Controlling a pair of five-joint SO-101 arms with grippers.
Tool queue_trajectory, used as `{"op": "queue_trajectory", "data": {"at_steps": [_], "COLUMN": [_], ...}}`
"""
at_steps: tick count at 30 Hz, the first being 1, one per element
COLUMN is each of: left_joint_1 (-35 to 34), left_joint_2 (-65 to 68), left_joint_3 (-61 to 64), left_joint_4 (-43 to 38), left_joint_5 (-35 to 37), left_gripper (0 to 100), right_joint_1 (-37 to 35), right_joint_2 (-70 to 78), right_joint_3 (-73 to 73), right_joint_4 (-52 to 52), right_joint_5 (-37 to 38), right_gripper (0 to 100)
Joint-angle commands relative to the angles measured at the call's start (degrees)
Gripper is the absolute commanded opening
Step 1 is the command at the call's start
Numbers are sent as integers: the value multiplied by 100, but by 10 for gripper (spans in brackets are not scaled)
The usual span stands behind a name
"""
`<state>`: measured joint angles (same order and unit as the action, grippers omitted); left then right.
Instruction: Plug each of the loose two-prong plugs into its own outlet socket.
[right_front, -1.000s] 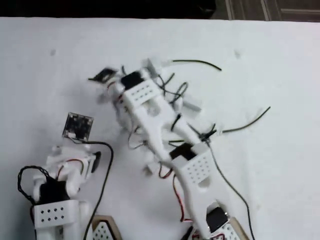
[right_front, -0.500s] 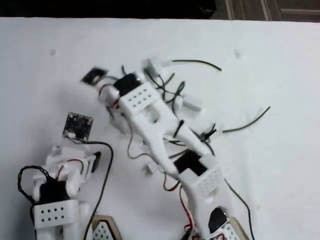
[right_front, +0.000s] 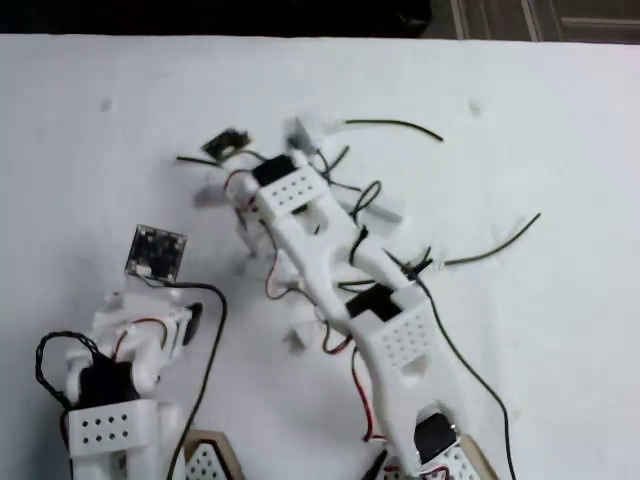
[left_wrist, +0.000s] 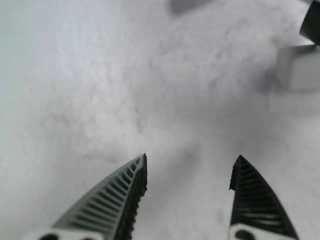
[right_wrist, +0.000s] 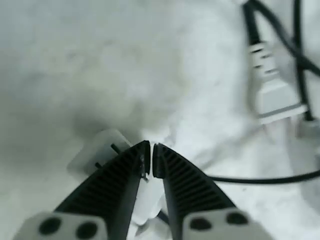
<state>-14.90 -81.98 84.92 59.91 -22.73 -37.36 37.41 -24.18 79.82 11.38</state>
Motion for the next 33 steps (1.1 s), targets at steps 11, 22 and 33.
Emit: {"op": "queue_trajectory", "data": {"at_steps": [11,22,33], "left_joint_1": [-48,-48,101], "left_joint_2": [-66,-66,-4], "left_joint_3": [-26,-141,-1081], "left_joint_4": [18,-9,53], "left_joint_5": [-53,-26,-44], "left_gripper": [274,275,272], "right_joint_1": [-400,312,1077], "right_joint_2": [-1305,-4356,-8585], "right_joint_3": [-18,1371,4774], "right_joint_4": [1666,1851,1824], "right_joint_5": [-53,-545,-545], "right_gripper": [17,17,20]}}
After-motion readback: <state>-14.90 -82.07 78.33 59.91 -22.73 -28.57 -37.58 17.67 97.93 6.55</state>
